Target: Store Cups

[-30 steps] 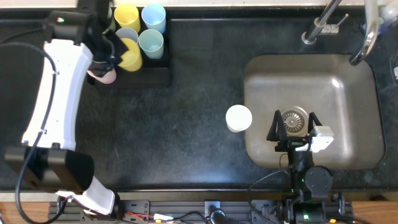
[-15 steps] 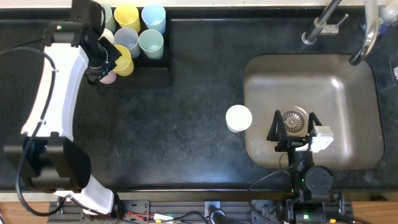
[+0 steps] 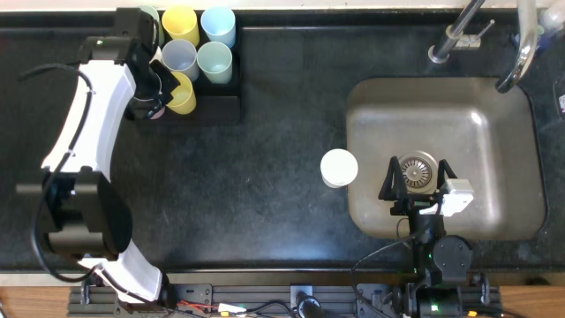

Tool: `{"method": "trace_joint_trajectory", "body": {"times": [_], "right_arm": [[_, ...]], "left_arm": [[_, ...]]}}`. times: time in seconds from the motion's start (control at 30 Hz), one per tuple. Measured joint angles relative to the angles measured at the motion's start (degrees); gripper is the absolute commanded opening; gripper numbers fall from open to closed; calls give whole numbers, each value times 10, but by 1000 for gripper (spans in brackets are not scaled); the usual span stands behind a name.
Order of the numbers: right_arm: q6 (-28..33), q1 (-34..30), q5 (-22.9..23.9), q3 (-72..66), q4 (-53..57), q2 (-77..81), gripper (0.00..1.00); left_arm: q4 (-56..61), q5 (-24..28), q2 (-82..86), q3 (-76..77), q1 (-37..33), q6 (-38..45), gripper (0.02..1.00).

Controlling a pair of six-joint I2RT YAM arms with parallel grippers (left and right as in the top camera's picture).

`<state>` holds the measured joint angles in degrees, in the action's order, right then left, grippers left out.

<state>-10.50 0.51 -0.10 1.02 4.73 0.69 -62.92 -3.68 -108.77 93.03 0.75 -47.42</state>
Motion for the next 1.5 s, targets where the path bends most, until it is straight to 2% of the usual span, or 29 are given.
{"method": "trace_joint_trajectory", "body": {"times": [0.3, 0.33, 0.37, 0.4, 0.43, 0.5, 0.53, 0.87, 1.0, 1.13, 1.23, 1.33, 1.43, 1.5], "right_arm": [[0, 0, 0, 0, 0, 0, 998], [0, 0, 0, 0, 0, 0, 998], [0, 0, 0, 0, 0, 0, 998], [0, 0, 0, 0, 0, 0, 998], [0, 0, 0, 0, 0, 0, 998], [0, 0, 0, 0, 0, 0, 993], [0, 0, 0, 0, 0, 0, 998], [0, 0, 0, 0, 0, 0, 996], [0, 0, 0, 0, 1, 0, 998], [0, 0, 0, 0, 0, 0, 996], [0, 0, 0, 0, 0, 0, 996], [0, 0, 0, 0, 1, 0, 998], [0, 0, 0, 0, 1, 0, 998], [0, 0, 0, 0, 0, 0, 998]], "left_arm": [[9, 0, -25, 0, 0, 0, 38], [9, 0, -25, 0, 0, 0, 62], [9, 0, -25, 0, 0, 0, 198], [9, 0, -25, 0, 0, 0, 378], [9, 0, -25, 0, 0, 2, 671], [10, 2, -25, 0, 0, 3, 941], [11, 2, -25, 0, 0, 3, 1000], [-10, 5, 12, -1, 0, 3, 1000], [-43, 5, 134, -1, 0, 21, 1000], [-29, 1, 308, -39, 0, 104, 1000], [8, -1, 462, -155, 0, 174, 998], [70, -3, 640, -351, 0, 227, 1000], [228, -5, 777, -546, 0, 259, 1000], [380, 5, 864, -669, 0, 308, 998]]}}
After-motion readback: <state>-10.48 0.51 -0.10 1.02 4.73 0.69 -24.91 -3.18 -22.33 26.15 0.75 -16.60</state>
